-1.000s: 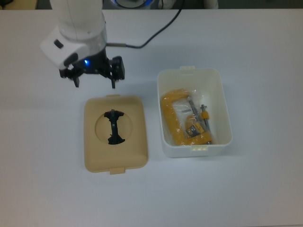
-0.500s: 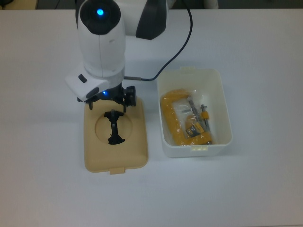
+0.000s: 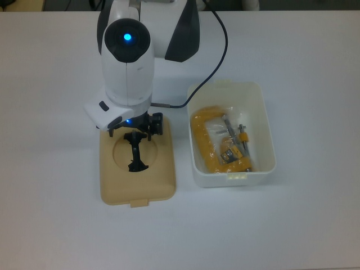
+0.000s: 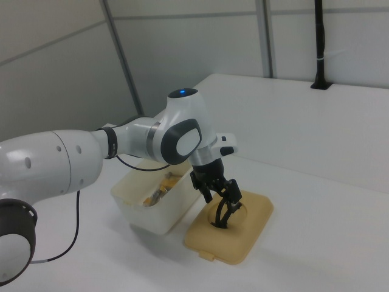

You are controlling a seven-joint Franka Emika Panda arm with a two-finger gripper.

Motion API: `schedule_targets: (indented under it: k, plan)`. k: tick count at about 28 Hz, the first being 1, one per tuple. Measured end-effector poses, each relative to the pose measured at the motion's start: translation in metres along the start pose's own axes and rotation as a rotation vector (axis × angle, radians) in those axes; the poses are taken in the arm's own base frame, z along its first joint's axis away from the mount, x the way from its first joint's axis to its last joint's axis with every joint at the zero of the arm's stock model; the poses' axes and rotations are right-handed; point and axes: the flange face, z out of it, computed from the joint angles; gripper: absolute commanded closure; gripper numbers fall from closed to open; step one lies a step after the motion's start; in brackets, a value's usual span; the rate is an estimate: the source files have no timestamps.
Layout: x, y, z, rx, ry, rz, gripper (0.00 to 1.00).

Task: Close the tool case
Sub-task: 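Lower the gripper and close it on the black handle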

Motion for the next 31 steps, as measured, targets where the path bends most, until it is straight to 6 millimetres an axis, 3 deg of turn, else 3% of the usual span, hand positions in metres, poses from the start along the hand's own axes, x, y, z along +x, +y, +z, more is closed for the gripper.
schedule_targets:
  k: [10, 15, 16, 21, 23, 31]
  plan:
    - [0.006, -0.001, 0.014, -0.002, 0.022, 0.07, 0.22]
    - [0.008, -0.002, 0.023, -0.009, 0.028, 0.095, 0.53]
    - [0.009, -0.002, 0.024, -0.009, 0.029, 0.096, 0.65]
    - [0.01, -0.002, 0.022, -0.008, 0.035, 0.103, 0.95]
    - [0.011, -0.002, 0.018, -0.007, 0.043, 0.106, 1.0]
    - [0.014, -0.002, 0.013, -0.006, 0.055, 0.111, 1.0]
